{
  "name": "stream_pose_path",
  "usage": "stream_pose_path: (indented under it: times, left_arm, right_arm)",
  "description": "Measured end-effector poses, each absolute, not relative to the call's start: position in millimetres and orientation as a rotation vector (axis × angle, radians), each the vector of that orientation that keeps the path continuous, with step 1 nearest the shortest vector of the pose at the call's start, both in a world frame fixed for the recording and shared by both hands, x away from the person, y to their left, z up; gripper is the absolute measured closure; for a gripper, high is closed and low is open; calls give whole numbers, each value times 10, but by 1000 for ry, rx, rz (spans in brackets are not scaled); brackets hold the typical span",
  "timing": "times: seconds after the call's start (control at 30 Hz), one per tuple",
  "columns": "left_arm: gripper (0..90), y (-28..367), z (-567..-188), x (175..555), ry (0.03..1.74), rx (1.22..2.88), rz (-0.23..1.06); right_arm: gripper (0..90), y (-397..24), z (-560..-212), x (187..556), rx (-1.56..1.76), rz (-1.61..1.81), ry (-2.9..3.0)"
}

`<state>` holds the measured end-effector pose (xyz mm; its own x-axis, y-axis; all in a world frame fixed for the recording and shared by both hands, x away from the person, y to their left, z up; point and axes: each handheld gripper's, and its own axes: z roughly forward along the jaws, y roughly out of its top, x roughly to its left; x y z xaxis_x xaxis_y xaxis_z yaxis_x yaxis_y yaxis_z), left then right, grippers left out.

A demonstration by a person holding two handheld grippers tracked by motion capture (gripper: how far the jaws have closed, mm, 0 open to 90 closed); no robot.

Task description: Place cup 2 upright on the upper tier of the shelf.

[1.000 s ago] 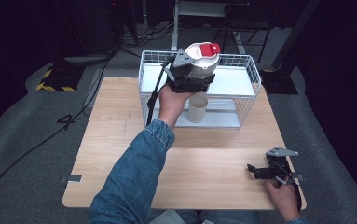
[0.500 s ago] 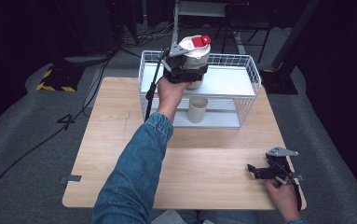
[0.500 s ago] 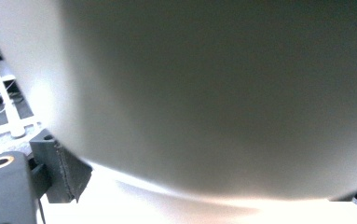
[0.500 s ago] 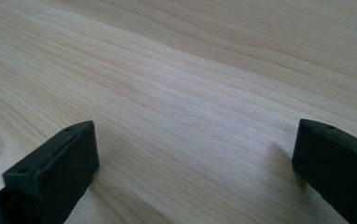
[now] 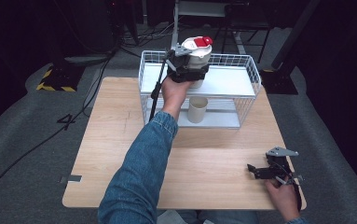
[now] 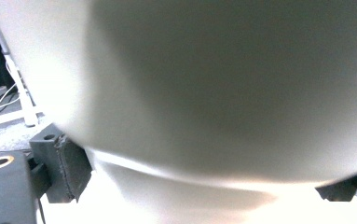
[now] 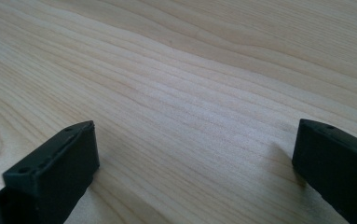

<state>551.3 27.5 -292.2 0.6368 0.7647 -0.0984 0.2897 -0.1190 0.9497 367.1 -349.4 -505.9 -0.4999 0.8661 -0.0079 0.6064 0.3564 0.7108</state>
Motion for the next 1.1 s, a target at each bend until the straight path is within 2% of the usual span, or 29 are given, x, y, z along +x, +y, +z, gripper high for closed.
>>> stream_pose_path:
  times: [0.33, 0.83, 1.1]
  left_arm:
    - [113, 228, -2930, 5493, 848, 1715, 554]
    - [103, 239, -2957, 5483, 856, 1688, 549]
    - [16, 280, -2941, 5465, 882, 1679, 549]
  right_arm:
    - [6, -3493, -5059, 3671, 1290, 930, 2241]
    - [5, -3493, -5059, 3671, 1290, 930, 2241]
    - [6, -3493, -5059, 3671, 1290, 930, 2241]
